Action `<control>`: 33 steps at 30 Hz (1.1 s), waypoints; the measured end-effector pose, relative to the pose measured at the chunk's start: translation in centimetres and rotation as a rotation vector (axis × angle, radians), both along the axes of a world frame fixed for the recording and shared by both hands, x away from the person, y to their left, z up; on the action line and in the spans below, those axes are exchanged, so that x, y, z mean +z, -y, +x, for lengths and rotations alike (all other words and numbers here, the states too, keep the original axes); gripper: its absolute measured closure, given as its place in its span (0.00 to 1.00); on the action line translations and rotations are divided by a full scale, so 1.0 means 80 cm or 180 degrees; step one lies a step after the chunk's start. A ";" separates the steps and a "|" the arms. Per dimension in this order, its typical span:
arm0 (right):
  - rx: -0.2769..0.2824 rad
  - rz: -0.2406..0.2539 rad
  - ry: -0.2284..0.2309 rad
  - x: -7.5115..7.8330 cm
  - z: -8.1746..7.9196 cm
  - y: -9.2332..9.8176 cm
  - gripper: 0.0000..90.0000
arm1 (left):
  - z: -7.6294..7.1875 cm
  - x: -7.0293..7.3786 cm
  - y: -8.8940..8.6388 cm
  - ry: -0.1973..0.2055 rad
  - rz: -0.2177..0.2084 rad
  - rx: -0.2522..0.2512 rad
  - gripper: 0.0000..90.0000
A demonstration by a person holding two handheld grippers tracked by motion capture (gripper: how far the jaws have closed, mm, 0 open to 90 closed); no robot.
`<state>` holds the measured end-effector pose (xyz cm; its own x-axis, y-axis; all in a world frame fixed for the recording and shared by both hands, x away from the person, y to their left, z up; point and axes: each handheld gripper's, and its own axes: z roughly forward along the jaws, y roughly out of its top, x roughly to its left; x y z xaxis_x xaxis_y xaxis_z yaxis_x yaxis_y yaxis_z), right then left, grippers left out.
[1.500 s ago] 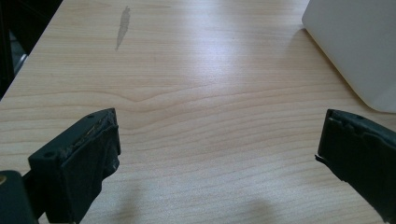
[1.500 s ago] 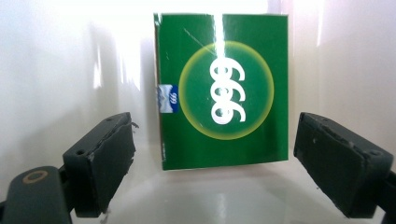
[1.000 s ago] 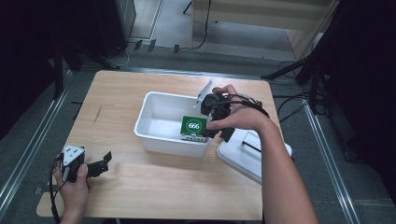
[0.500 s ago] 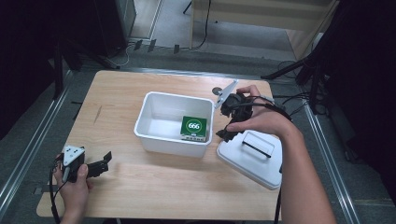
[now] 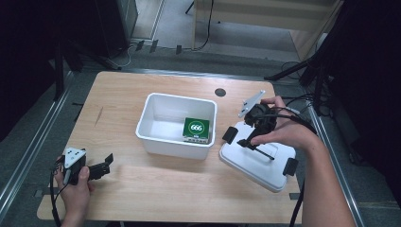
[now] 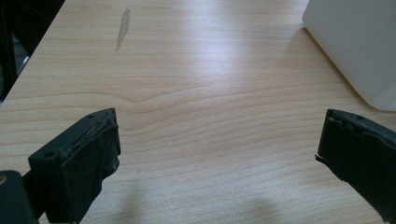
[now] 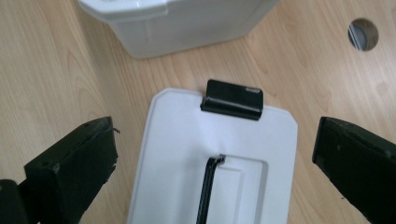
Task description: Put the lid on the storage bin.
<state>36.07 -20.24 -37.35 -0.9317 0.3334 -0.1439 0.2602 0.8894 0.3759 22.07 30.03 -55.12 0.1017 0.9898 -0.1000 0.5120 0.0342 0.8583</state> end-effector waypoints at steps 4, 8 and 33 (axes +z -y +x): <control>-0.0080 -0.0025 -0.0002 -0.010 -0.003 0.014 0.00 | 0.000 0.000 0.000 0.0003 -0.0001 -0.0002 0.00; -0.0167 -0.0028 0.0002 -0.019 -0.004 0.024 0.02 | 0.000 0.000 0.000 0.0004 -0.0001 -0.0002 0.00; -0.0383 -0.0181 -0.0030 -0.081 -0.012 0.068 0.69 | 0.000 0.000 0.000 0.0000 -0.0004 -0.0004 0.00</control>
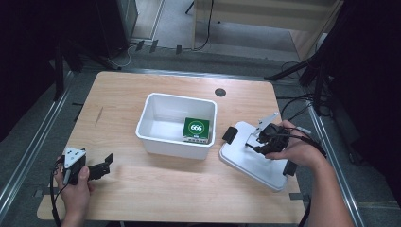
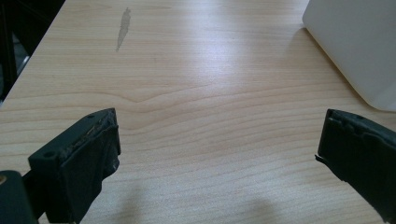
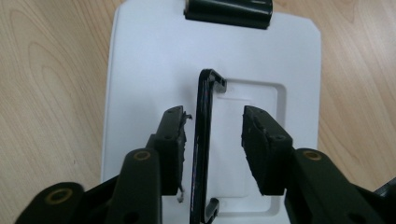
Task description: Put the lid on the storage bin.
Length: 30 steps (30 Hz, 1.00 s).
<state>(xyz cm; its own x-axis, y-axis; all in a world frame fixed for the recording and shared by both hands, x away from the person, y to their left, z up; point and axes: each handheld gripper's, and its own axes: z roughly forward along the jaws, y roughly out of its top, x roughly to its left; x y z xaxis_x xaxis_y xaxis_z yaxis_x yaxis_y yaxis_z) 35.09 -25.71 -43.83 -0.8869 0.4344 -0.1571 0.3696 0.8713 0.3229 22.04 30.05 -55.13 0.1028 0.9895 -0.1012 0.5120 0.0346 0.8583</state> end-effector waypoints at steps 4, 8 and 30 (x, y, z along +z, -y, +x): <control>-0.0019 -0.0078 -0.0096 -0.011 -0.001 0.004 0.72 | 0.000 0.000 0.000 0.0001 0.0002 -0.0001 0.00; -0.0038 -0.0133 -0.0110 -0.017 -0.002 0.008 0.77 | 0.000 0.000 0.000 -0.0001 0.0002 0.0000 0.00; 0.0031 -0.0239 -0.0025 -0.026 0.006 0.023 0.95 | 0.000 0.000 0.000 0.0001 0.0001 -0.0003 0.00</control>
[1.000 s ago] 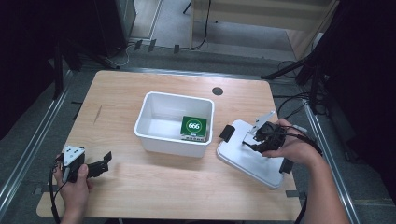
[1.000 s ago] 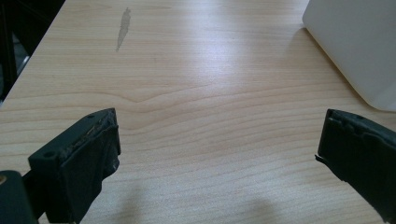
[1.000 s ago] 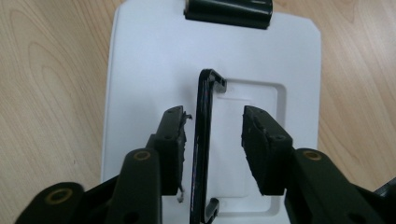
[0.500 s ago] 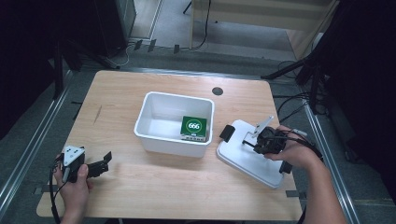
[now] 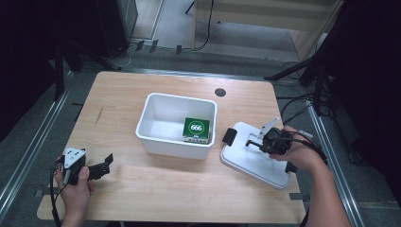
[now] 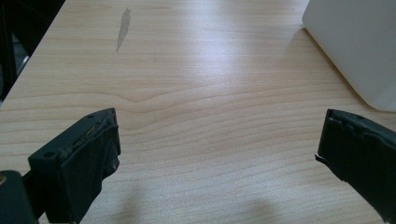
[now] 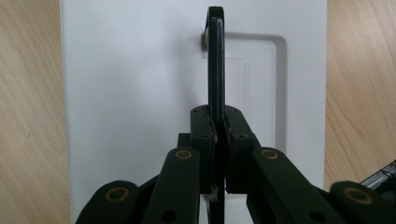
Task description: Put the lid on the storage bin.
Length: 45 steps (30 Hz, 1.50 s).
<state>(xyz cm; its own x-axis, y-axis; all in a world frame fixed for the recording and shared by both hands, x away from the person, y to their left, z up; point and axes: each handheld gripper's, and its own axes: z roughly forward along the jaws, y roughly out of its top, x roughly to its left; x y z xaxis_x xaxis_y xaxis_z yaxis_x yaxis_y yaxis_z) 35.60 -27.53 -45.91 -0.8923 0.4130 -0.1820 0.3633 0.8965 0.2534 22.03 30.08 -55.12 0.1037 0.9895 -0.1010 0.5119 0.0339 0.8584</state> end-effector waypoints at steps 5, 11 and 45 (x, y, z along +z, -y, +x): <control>0.0075 0.0079 0.0030 0.016 -0.005 0.003 0.95 | 0.000 0.000 0.001 0.0003 0.0008 0.0003 0.00; 0.0195 0.0164 0.0088 0.044 -0.013 0.002 0.95 | 0.000 0.000 0.001 0.0007 -0.0001 -0.0009 0.00; 0.0389 0.0235 0.0235 0.159 -0.015 -0.024 0.95 | 0.000 0.000 0.002 0.0008 0.0018 -0.0002 0.00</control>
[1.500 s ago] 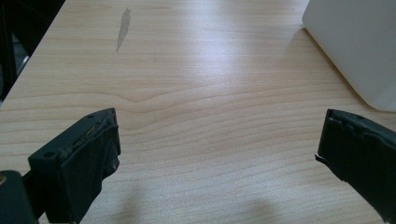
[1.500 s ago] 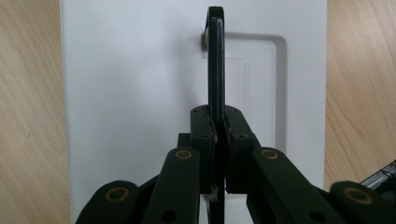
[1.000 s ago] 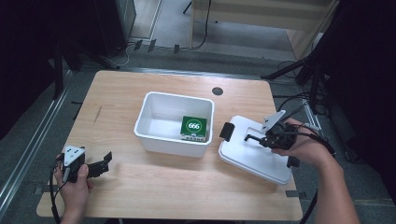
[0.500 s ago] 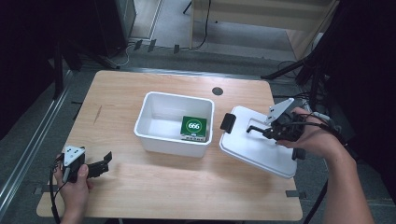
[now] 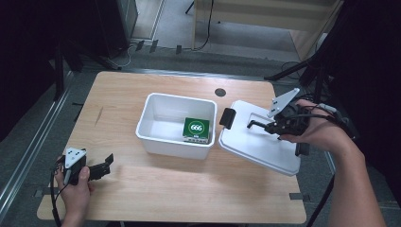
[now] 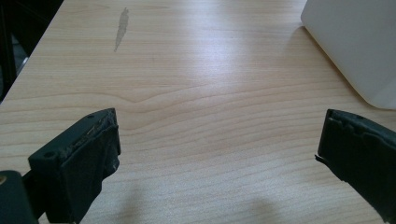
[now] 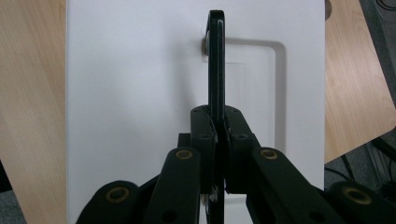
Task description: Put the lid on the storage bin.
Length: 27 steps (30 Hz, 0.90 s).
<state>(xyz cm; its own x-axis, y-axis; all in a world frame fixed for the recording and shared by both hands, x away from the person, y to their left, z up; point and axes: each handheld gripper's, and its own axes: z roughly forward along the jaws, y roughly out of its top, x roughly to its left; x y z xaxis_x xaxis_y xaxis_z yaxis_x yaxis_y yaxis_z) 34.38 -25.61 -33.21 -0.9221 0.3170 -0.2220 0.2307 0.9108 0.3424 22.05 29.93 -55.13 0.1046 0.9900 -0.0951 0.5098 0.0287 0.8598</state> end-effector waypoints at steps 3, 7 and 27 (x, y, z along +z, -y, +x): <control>0.0031 -0.0003 0.0005 0.003 0.003 -0.011 0.95 | 0.000 0.000 -0.001 0.0006 -0.0002 0.0023 0.00; 0.0097 0.0031 -0.0004 0.005 0.007 -0.029 0.95 | 0.000 0.000 -0.001 0.0004 -0.0003 0.0024 0.00; 0.0466 0.0030 -0.0003 0.016 0.030 -0.128 0.95 | -0.001 0.000 -0.002 -0.0005 -0.0034 0.0016 0.00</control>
<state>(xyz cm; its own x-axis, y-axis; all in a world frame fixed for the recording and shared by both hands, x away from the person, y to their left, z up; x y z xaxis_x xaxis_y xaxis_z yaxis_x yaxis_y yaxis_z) 36.76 -15.36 -31.95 -0.9589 0.1811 -0.2186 0.0959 0.9314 0.3510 22.01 30.11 -55.11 0.0994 0.9894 -0.1059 0.5110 0.0406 0.8586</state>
